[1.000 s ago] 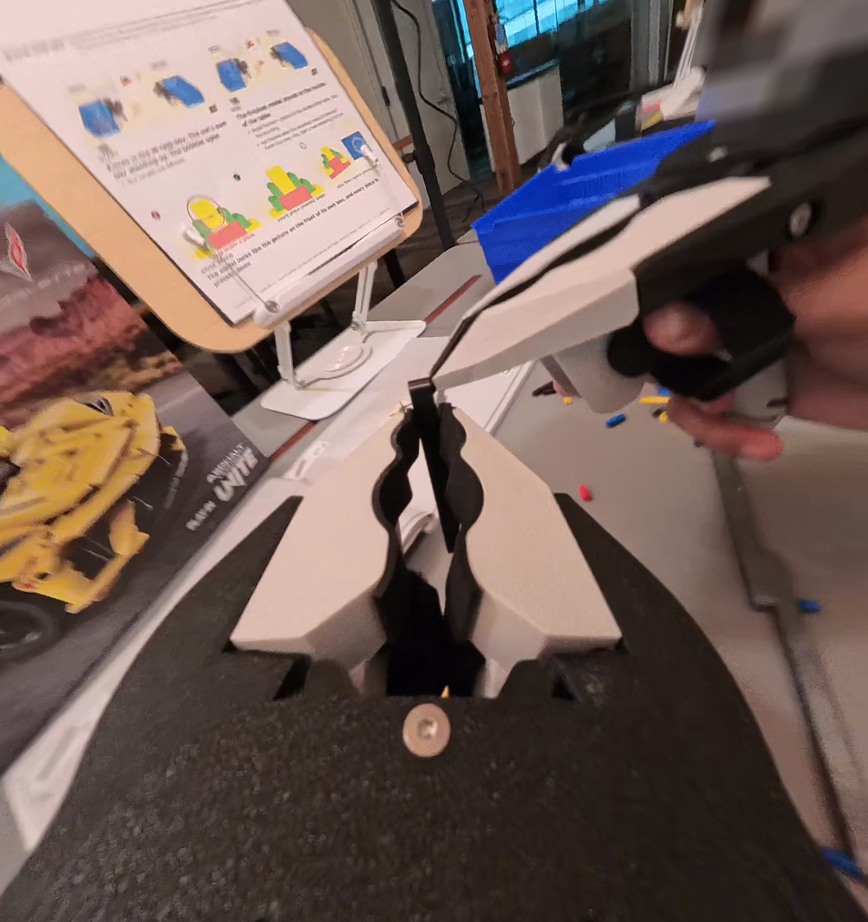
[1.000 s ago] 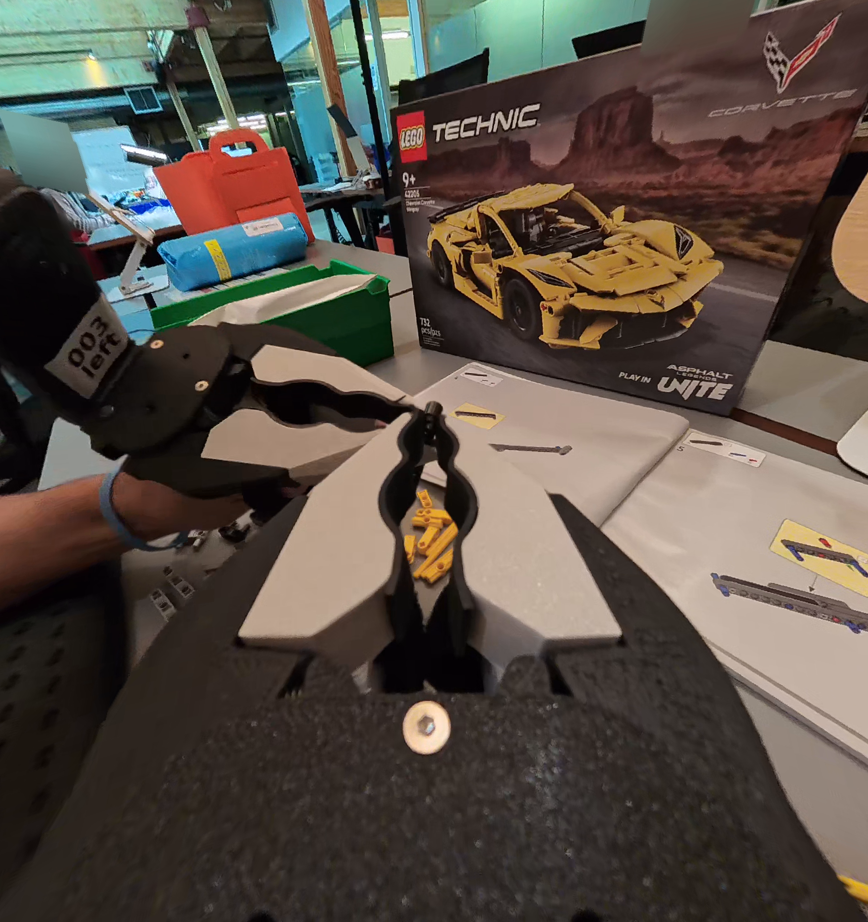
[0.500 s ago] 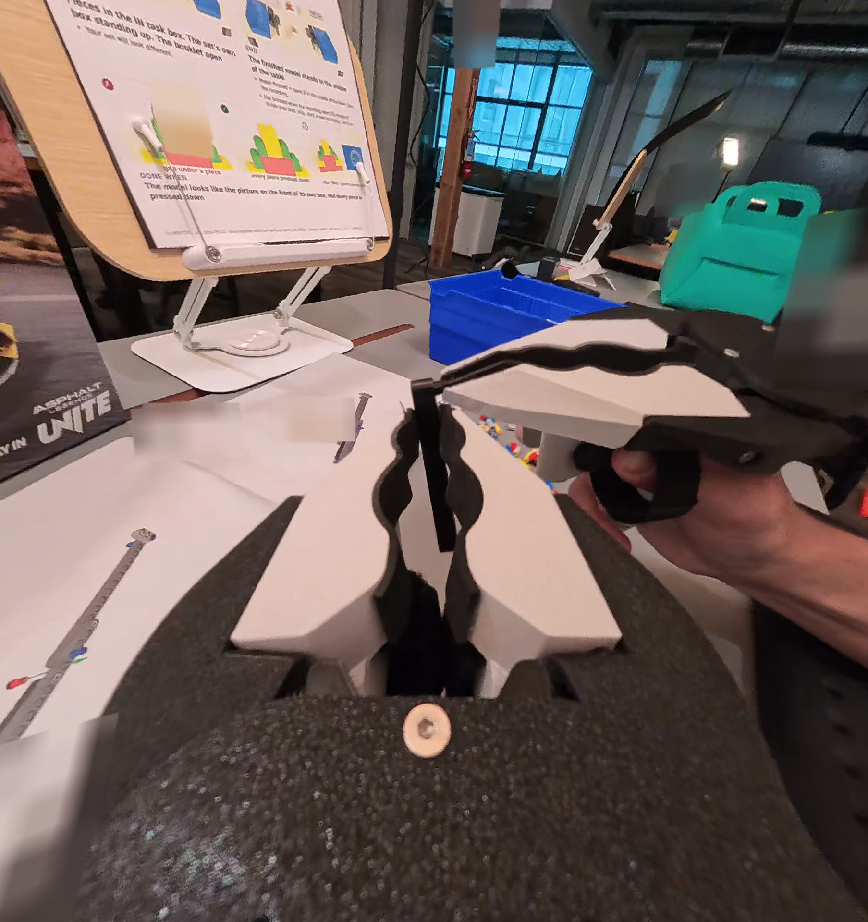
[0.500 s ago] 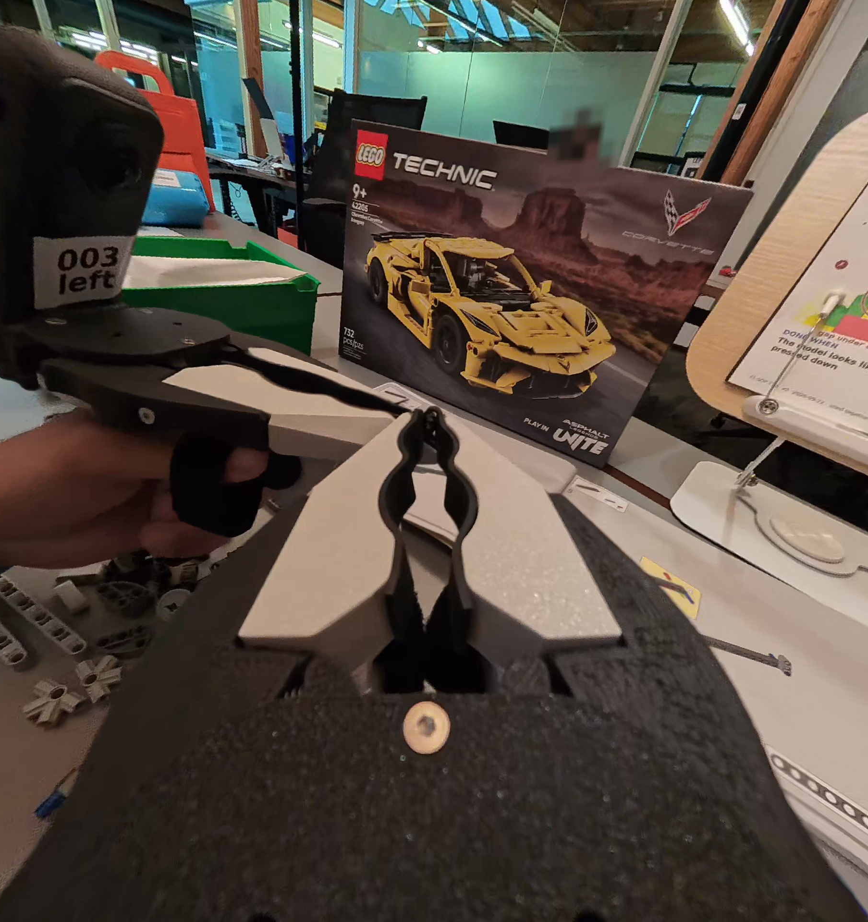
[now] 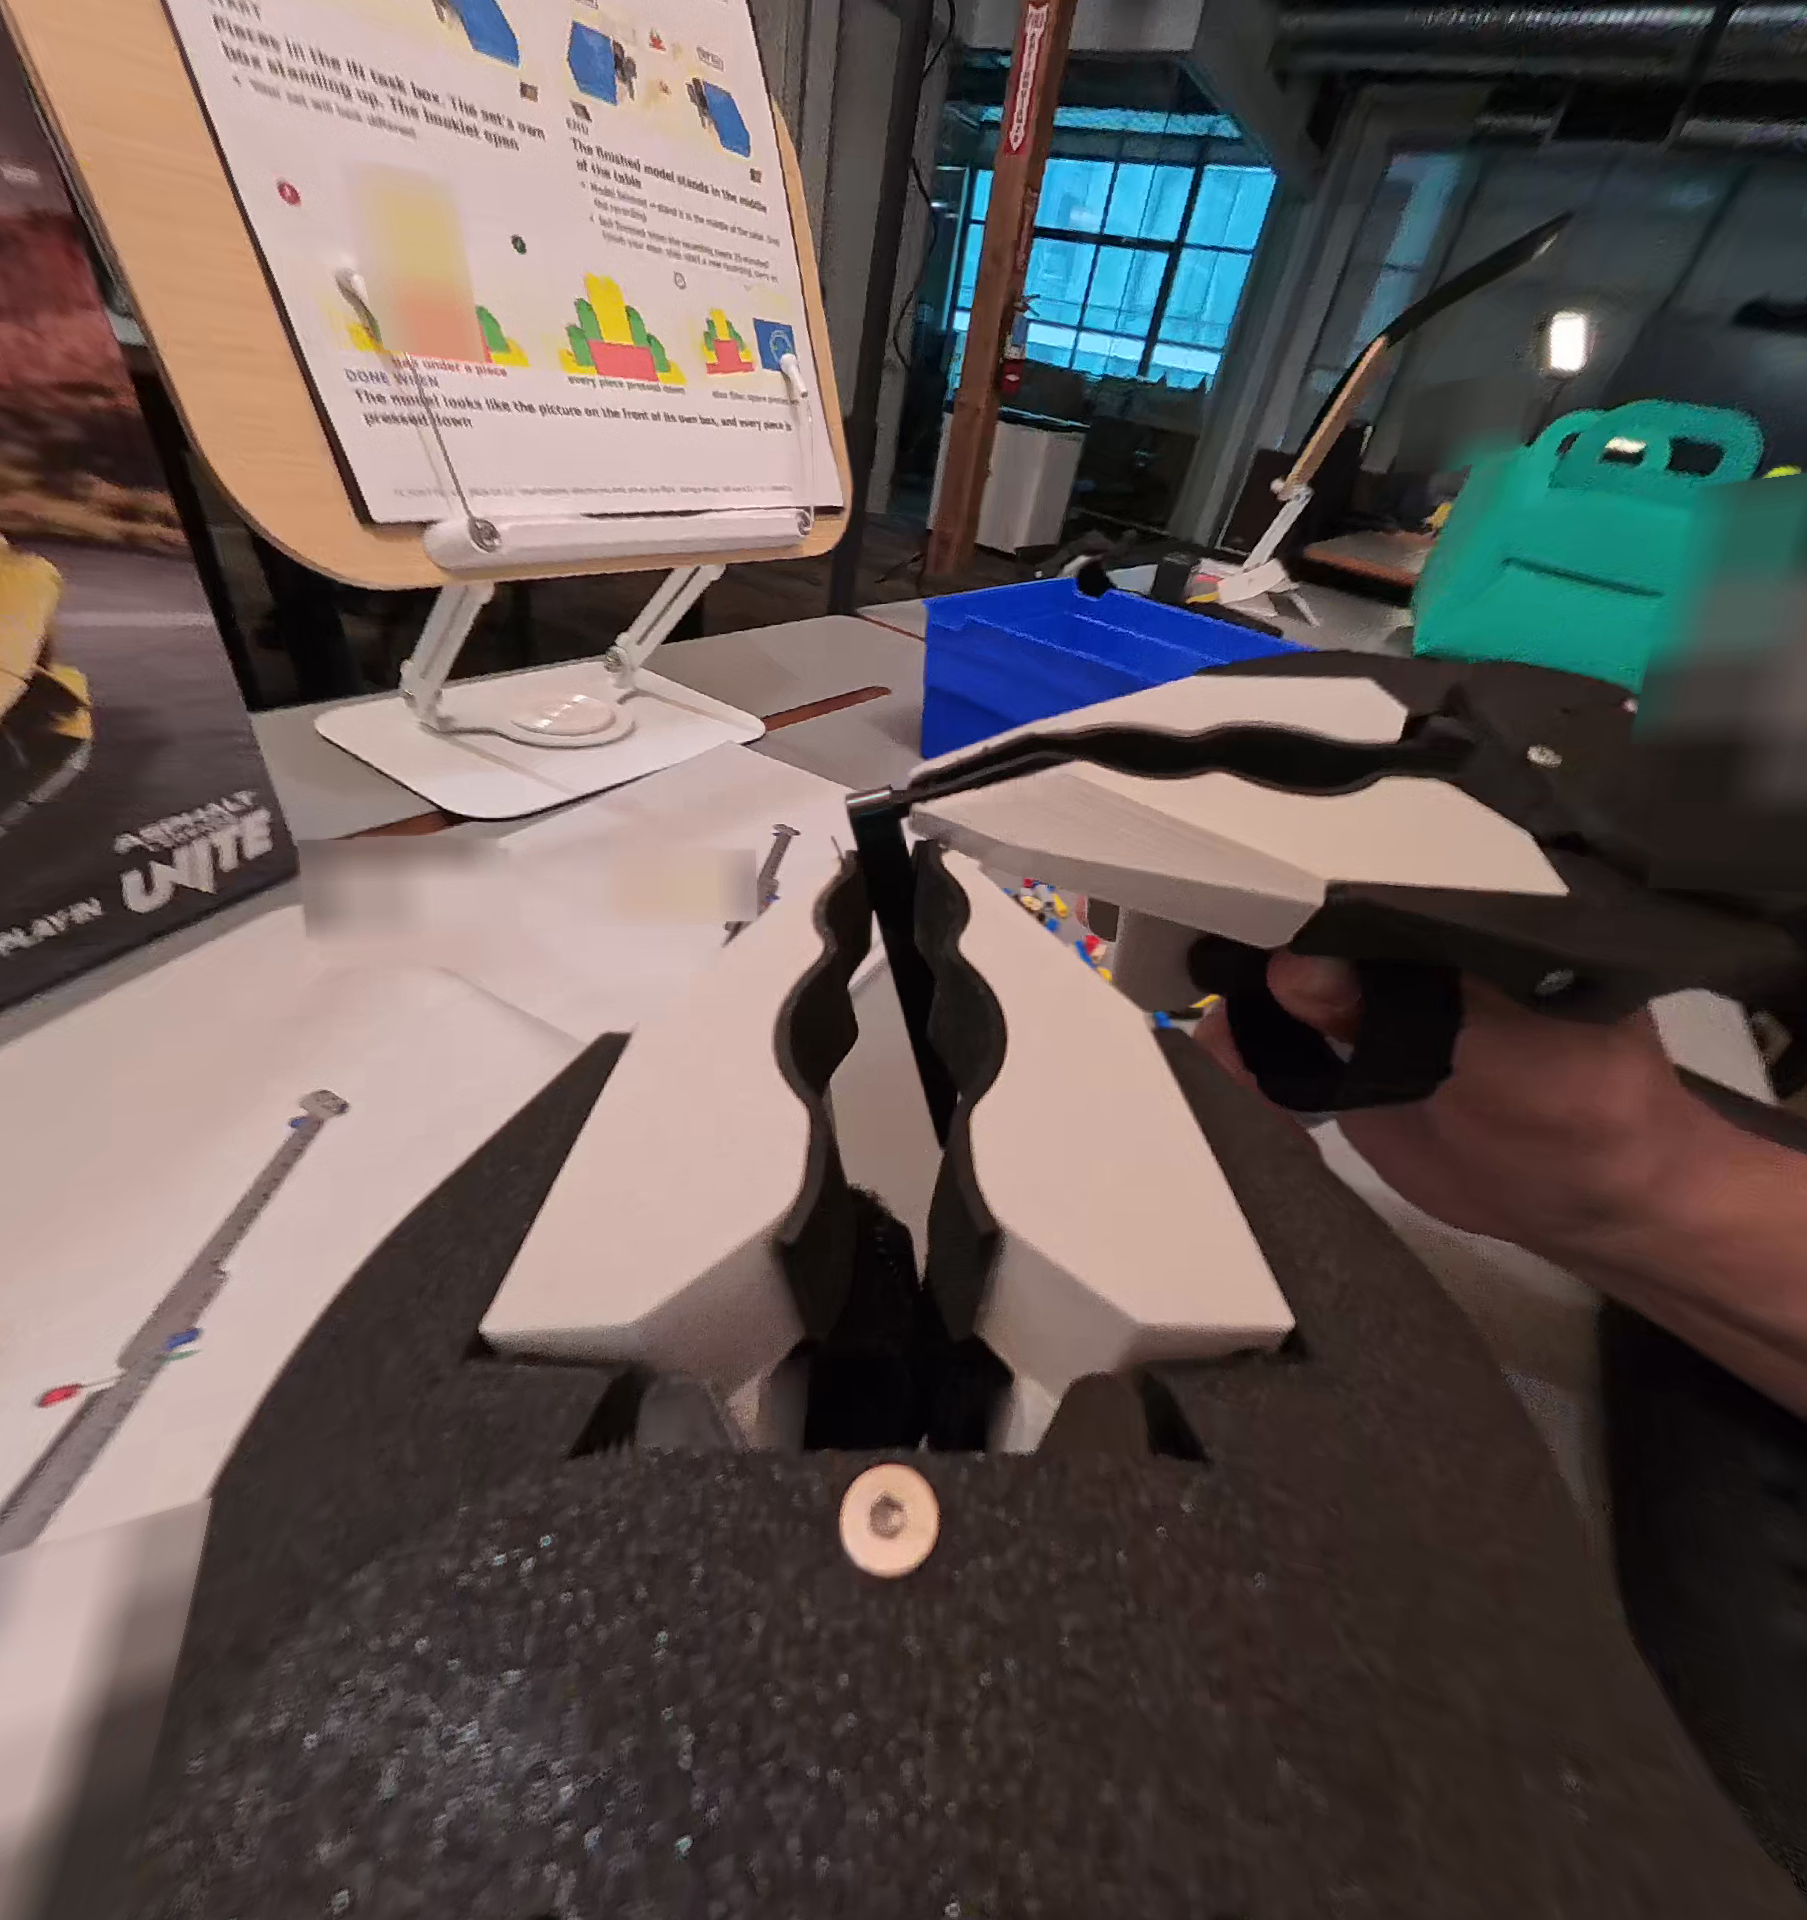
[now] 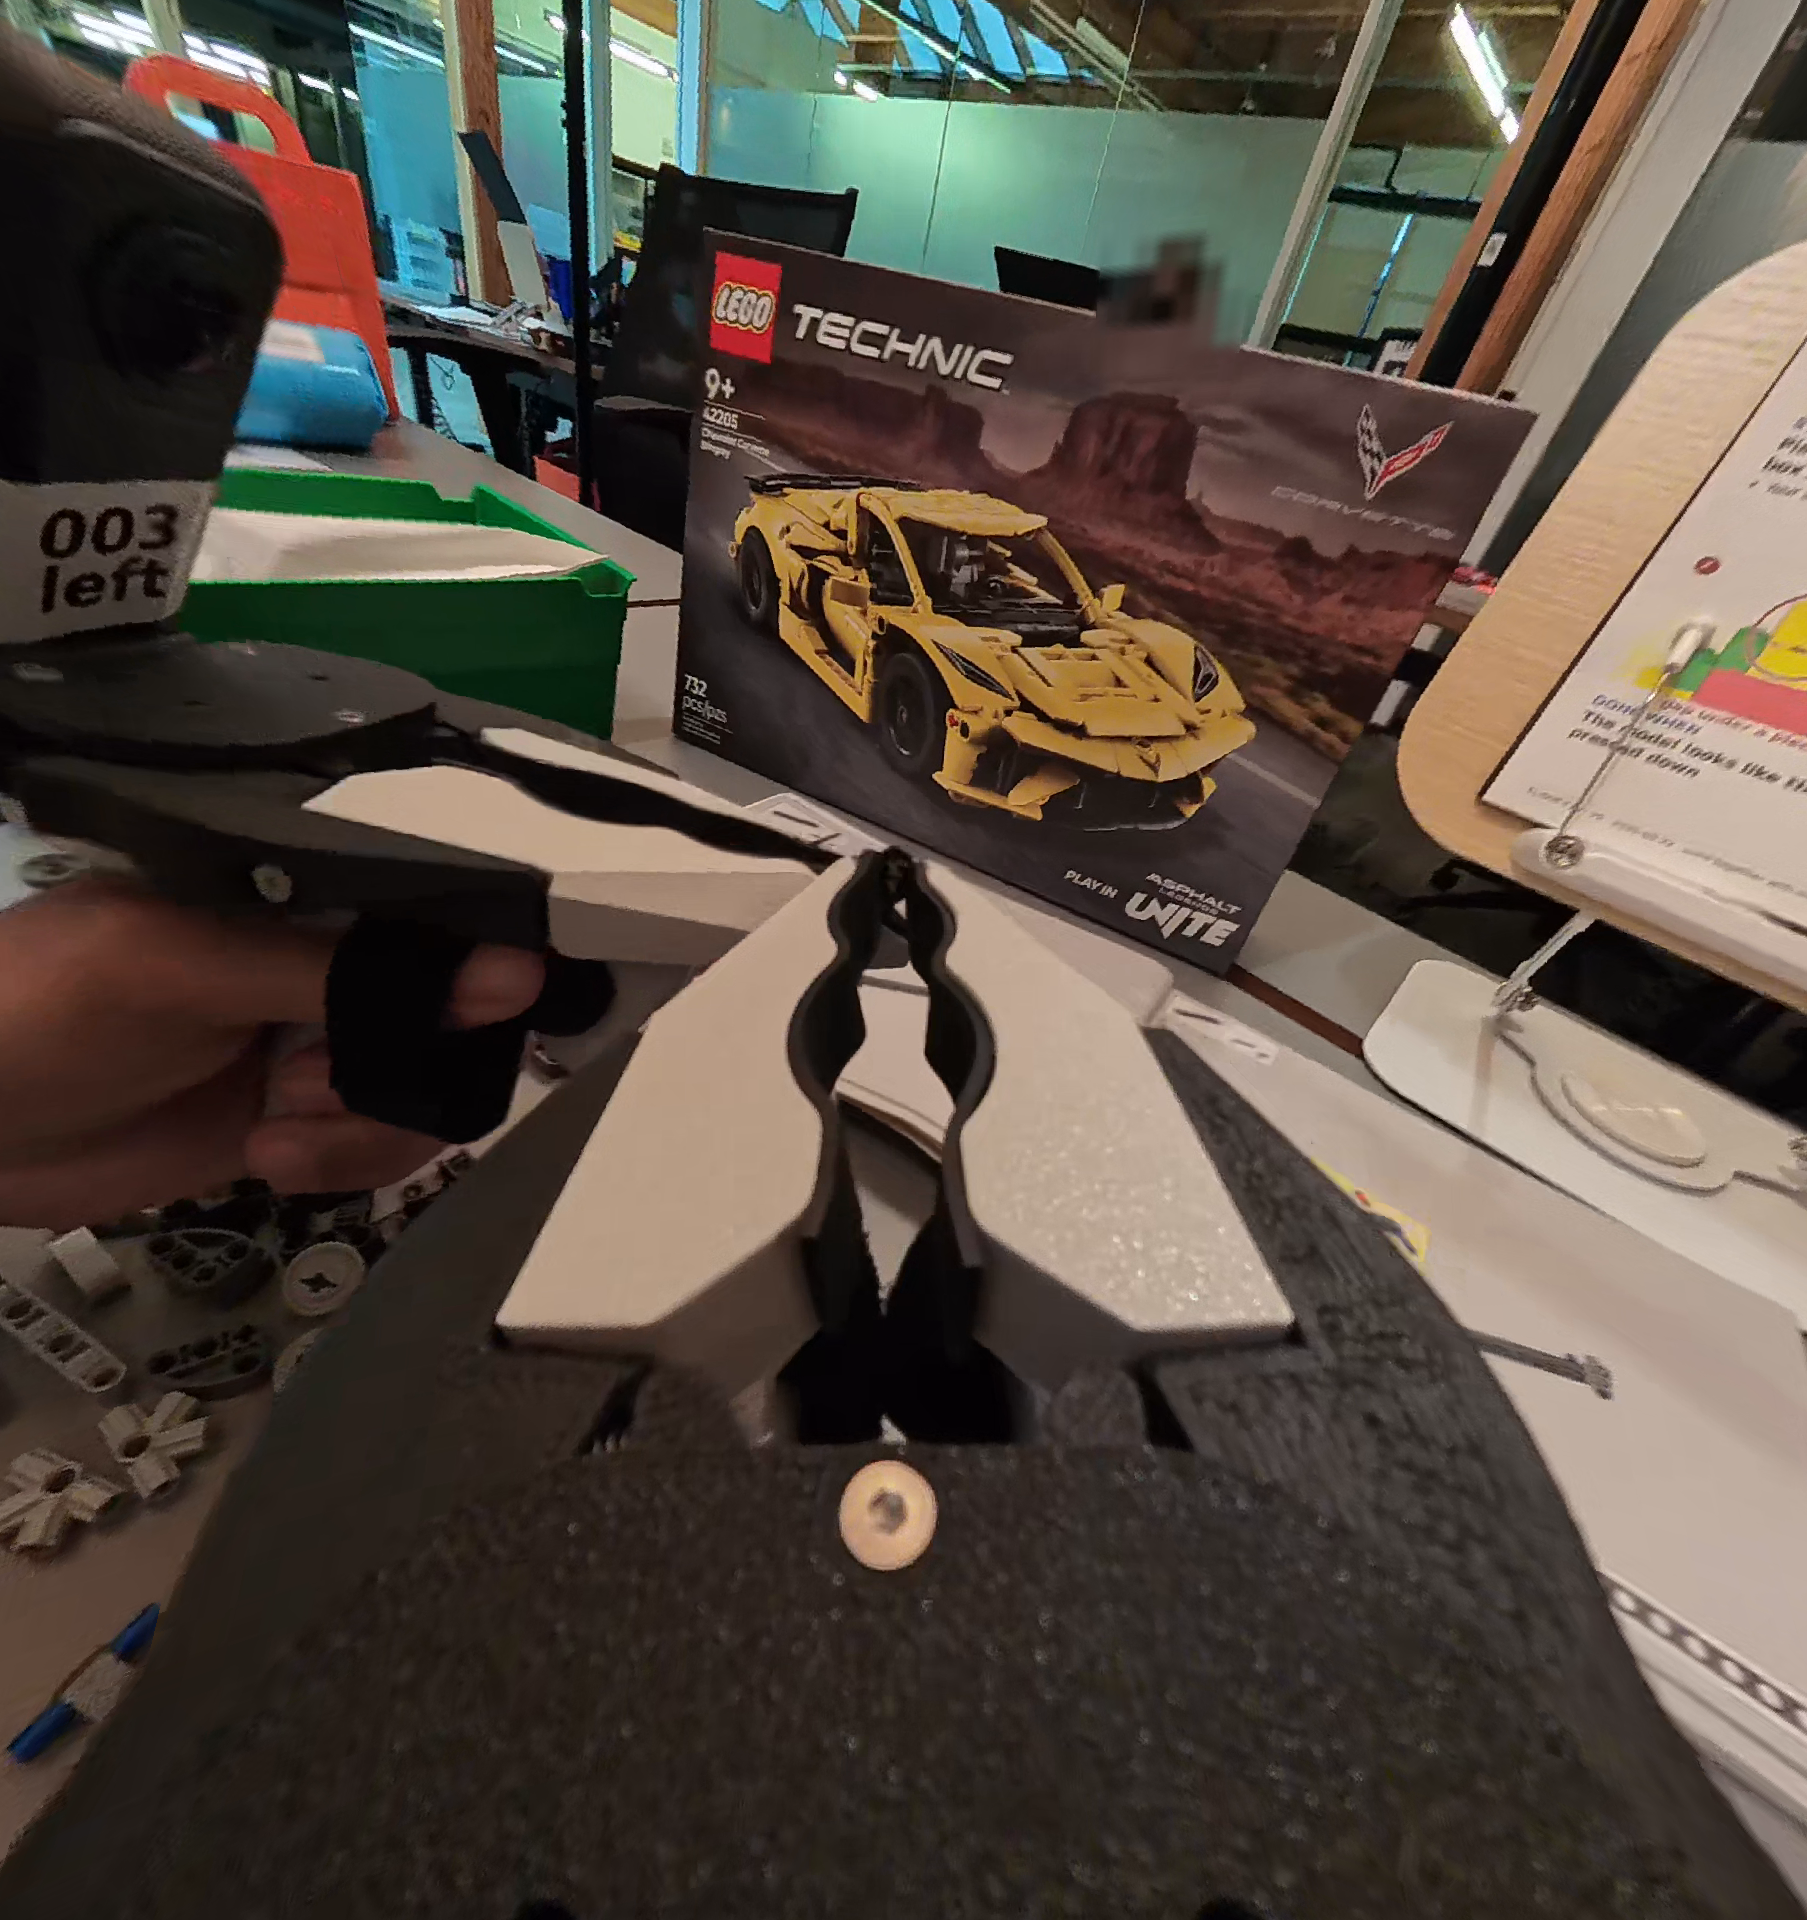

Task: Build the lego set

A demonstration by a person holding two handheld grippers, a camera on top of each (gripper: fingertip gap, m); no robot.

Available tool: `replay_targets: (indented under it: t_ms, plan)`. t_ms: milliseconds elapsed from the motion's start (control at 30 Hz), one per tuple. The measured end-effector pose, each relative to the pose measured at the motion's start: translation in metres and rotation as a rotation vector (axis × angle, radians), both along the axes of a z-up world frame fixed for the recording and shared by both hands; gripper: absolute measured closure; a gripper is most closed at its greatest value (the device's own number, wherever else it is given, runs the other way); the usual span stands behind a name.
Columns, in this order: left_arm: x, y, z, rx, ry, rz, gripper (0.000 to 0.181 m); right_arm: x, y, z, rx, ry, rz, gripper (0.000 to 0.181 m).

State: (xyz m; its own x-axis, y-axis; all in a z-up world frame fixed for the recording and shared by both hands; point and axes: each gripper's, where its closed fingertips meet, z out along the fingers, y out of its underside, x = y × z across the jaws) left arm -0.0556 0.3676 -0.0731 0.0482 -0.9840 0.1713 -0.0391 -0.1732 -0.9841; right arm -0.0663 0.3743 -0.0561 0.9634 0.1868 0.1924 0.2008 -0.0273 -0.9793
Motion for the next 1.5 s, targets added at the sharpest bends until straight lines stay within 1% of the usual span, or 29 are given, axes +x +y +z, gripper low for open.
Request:
replay_targets:
  t_ms: [100, 233, 267, 367, 433, 567, 633, 700, 767, 833, 867, 933, 967, 1000, 1033, 1067, 1100, 1200, 1367, 1500]
  plan:
    - [0.000, -0.002, 0.003, 0.065, -0.012, 0.016, 0.175, -0.001, -0.002, 0.004, 0.005, 0.039, 0.013, 0.177]
    - [-0.002, -0.002, 0.005, 0.074, -0.025, 0.024, 0.175, -0.002, -0.002, 0.004, -0.003, 0.063, 0.025, 0.177]
    - [-0.002, -0.001, 0.004, 0.114, -0.012, 0.040, 0.174, -0.002, -0.001, 0.003, -0.015, 0.074, 0.028, 0.177]
    - [-0.002, 0.001, 0.002, 0.326, 0.036, 0.107, 0.175, -0.001, -0.003, 0.002, -0.032, 0.134, 0.048, 0.177]
    - [-0.001, 0.002, 0.000, 0.371, 0.054, 0.119, 0.175, 0.000, -0.003, 0.000, -0.039, 0.141, 0.044, 0.177]
    - [-0.001, 0.001, 0.000, 0.443, 0.064, 0.116, 0.174, -0.001, -0.005, 0.000, -0.054, 0.222, 0.089, 0.177]
    - [-0.001, -0.003, 0.005, 0.432, 0.036, 0.100, 0.174, -0.002, -0.008, 0.006, -0.041, 0.359, 0.159, 0.177]
    - [-0.001, -0.004, 0.008, 0.387, 0.018, 0.074, 0.175, -0.002, -0.008, 0.009, -0.031, 0.379, 0.186, 0.176]
    - [-0.001, -0.004, 0.013, 0.243, -0.029, 0.008, 0.175, -0.004, -0.009, 0.014, 0.011, 0.354, 0.210, 0.174]
    - [-0.002, -0.006, 0.017, 0.061, -0.077, -0.094, 0.175, -0.006, -0.016, 0.021, 0.052, 0.370, 0.283, 0.165]
    - [-0.003, -0.006, 0.018, -0.022, -0.096, -0.142, 0.175, -0.005, -0.019, 0.025, 0.068, 0.408, 0.319, 0.158]
    - [-0.009, -0.013, 0.026, -0.146, -0.162, -0.247, 0.175, -0.008, -0.025, 0.026, 0.043, 0.511, 0.440, 0.151]
    - [-0.012, -0.019, 0.029, -0.188, -0.181, -0.308, 0.176, -0.010, -0.027, 0.027, 0.019, 0.579, 0.500, 0.142]
    - [-0.014, -0.025, 0.032, -0.210, -0.197, -0.347, 0.175, -0.015, -0.029, 0.028, -0.006, 0.654, 0.573, 0.136]
    - [-0.017, -0.032, 0.034, -0.222, -0.203, -0.395, 0.175, -0.018, -0.030, 0.028, -0.035, 0.718, 0.634, 0.133]
    - [-0.018, -0.037, 0.035, -0.229, -0.203, -0.428, 0.175, -0.022, -0.031, 0.028, -0.056, 0.762, 0.682, 0.136]
    - [-0.018, -0.039, 0.037, -0.226, -0.211, -0.434, 0.175, -0.026, -0.034, 0.028, -0.071, 0.779, 0.726, 0.145]
    - [-0.018, -0.043, 0.036, -0.207, -0.201, -0.453, 0.175, -0.027, -0.033, 0.027, -0.062, 0.776, 0.718, 0.152]
    - [-0.017, -0.047, 0.035, -0.172, -0.191, -0.443, 0.175, -0.027, -0.035, 0.027, -0.067, 0.803, 0.736, 0.153]
    - [-0.016, -0.048, 0.031, -0.082, -0.172, -0.404, 0.175, -0.027, -0.036, 0.024, -0.061, 0.776, 0.738, 0.156]
